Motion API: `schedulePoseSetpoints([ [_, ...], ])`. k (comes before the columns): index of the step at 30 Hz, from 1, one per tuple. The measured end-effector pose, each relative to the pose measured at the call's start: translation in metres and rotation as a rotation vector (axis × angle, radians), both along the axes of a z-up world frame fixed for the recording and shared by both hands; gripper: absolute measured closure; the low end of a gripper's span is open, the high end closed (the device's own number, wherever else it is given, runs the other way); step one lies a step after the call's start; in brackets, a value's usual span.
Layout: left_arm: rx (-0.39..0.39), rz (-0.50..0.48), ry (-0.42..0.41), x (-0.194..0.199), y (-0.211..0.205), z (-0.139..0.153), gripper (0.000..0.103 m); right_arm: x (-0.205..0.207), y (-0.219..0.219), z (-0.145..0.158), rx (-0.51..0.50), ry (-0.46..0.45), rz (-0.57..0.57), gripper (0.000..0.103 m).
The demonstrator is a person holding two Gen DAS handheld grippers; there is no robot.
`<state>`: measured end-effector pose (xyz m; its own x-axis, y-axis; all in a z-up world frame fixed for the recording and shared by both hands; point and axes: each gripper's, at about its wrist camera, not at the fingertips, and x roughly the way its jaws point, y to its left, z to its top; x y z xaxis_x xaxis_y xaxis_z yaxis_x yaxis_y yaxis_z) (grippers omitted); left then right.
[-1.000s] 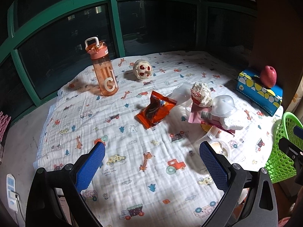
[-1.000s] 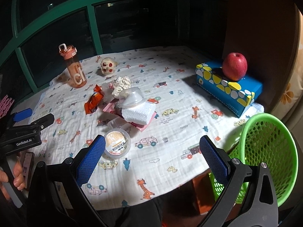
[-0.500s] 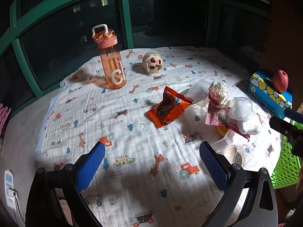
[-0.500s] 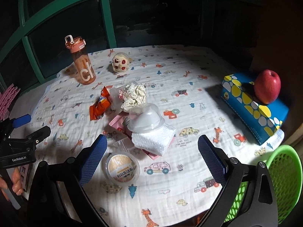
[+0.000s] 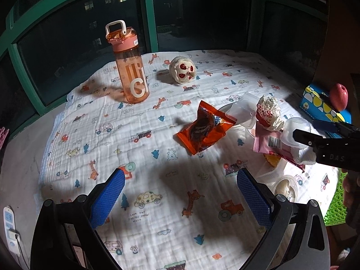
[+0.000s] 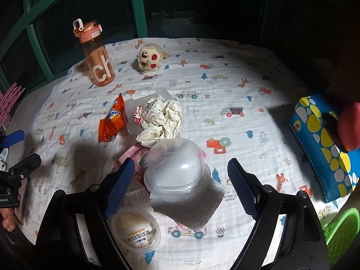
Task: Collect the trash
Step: 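Grasp the clear plastic dome lid with the right gripper while the left tool approaches the crumpled paper, then grasp the crumpled red-and-white paper with the left gripper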
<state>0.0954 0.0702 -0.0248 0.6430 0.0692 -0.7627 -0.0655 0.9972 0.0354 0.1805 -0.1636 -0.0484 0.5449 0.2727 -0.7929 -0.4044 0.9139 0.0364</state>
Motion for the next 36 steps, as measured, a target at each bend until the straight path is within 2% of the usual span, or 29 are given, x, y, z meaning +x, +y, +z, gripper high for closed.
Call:
schedulePoseSetpoints([
  [3,-0.003,-0.009,0.001,0.008,-0.001,-0.001,0.006,0.006,0.001,-0.007,0.003,0.023,0.008,0.031],
  [5,-0.005,-0.018,-0.001,0.013,-0.003,-0.001,0.006,0.008,0.002,-0.009,0.008,0.033,0.019,0.043],
  [6,-0.005,-0.023,-0.002,0.016,-0.003,-0.001,0.006,0.008,0.002,-0.01,0.01,0.038,0.023,0.044],
  [13,-0.052,-0.091,0.0,0.036,-0.017,0.0,0.007,0.003,-0.004,-0.001,0.051,0.024,0.02,0.044],
  [25,-0.011,-0.199,-0.009,0.068,-0.06,0.0,0.008,-0.018,-0.039,0.027,0.117,-0.022,-0.033,0.044],
  [28,-0.014,-0.232,0.004,0.078,-0.068,-0.003,0.013,-0.024,-0.05,0.033,0.132,-0.032,-0.053,0.044],
  [32,-0.041,-0.274,0.003,0.088,-0.082,-0.002,0.013,-0.029,-0.062,0.036,0.145,-0.039,-0.079,0.044],
  [36,-0.038,-0.336,-0.031,0.097,-0.106,0.006,0.014,-0.03,-0.076,0.036,0.149,-0.042,-0.107,0.044],
])
